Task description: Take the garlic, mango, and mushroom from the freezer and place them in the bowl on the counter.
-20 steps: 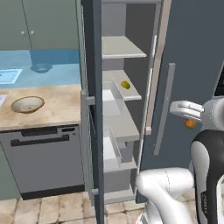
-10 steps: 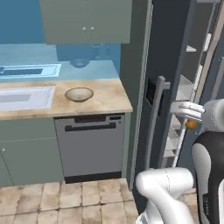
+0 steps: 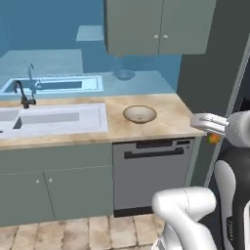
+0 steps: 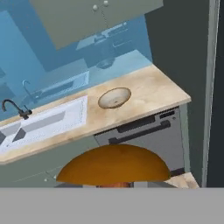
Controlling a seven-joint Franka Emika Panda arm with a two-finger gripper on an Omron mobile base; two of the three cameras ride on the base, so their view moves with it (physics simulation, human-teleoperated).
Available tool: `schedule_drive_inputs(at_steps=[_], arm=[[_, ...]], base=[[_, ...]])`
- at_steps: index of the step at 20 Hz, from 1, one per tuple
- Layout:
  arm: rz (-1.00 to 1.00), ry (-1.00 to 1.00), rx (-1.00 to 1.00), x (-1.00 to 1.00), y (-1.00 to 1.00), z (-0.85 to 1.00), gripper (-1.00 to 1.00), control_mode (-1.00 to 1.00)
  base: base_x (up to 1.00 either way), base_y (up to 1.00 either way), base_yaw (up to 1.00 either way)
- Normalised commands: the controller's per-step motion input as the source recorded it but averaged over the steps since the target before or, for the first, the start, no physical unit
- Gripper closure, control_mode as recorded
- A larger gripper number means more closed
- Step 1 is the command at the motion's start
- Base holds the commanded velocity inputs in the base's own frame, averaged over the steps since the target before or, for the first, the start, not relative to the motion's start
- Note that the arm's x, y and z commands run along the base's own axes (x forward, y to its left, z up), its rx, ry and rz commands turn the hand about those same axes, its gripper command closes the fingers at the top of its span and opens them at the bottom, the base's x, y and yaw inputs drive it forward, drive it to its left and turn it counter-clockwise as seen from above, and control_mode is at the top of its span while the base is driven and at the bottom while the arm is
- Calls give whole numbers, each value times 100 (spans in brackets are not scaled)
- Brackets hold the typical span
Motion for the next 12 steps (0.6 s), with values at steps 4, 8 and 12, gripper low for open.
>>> schedule_drive_inputs(at_steps=[4,8,12], arm=[[0,0,0,0,0,0,100,100],[0,0,0,0,0,0,100,100],[0,0,0,0,0,0,100,100]], base=[[100,89,-9],[100,24,-12],[61,16,-22]])
